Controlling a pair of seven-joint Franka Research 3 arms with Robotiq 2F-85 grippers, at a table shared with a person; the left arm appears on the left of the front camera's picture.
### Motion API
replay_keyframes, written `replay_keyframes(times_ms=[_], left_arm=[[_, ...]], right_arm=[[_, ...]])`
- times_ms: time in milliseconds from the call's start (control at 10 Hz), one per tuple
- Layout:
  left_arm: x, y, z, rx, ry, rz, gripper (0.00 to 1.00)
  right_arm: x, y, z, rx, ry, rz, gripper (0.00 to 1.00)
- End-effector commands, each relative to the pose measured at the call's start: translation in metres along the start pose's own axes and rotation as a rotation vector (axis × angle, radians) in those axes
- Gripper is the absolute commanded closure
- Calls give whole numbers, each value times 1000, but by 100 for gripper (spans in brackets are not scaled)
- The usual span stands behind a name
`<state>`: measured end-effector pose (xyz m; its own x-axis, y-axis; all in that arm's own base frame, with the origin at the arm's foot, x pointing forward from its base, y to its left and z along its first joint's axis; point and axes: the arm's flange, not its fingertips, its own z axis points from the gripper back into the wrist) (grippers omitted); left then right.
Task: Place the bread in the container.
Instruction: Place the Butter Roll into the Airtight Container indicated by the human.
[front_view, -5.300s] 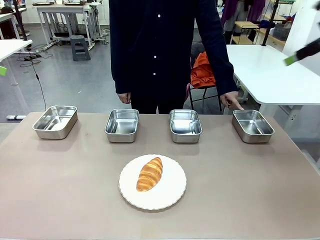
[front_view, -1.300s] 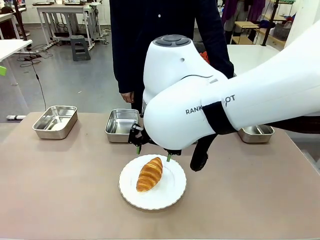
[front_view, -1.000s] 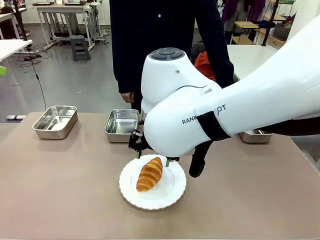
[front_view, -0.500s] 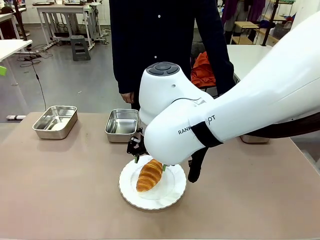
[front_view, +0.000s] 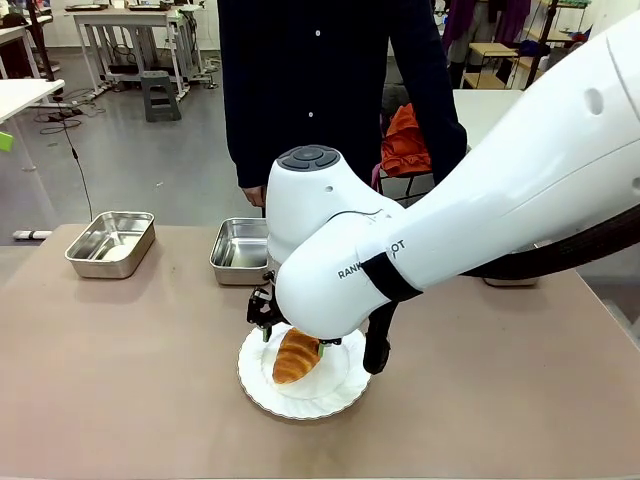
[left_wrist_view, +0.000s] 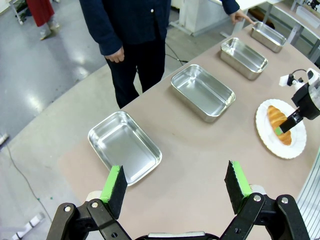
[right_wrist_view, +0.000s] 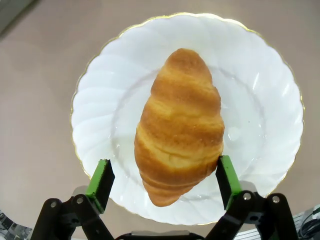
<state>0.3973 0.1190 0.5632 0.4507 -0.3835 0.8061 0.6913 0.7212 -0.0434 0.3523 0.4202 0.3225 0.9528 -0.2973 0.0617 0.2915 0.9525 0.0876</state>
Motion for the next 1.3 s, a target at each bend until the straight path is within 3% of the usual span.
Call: replay_keyframes(times_ms=[0, 1200], left_arm=[[0, -1, 0, 1, -1, -3, 0], [0, -1, 0, 1, -1, -3, 0]], right_arm=[[1, 9, -6, -35, -13, -26, 0], [-3, -10, -15, -52, -69, -28, 0]])
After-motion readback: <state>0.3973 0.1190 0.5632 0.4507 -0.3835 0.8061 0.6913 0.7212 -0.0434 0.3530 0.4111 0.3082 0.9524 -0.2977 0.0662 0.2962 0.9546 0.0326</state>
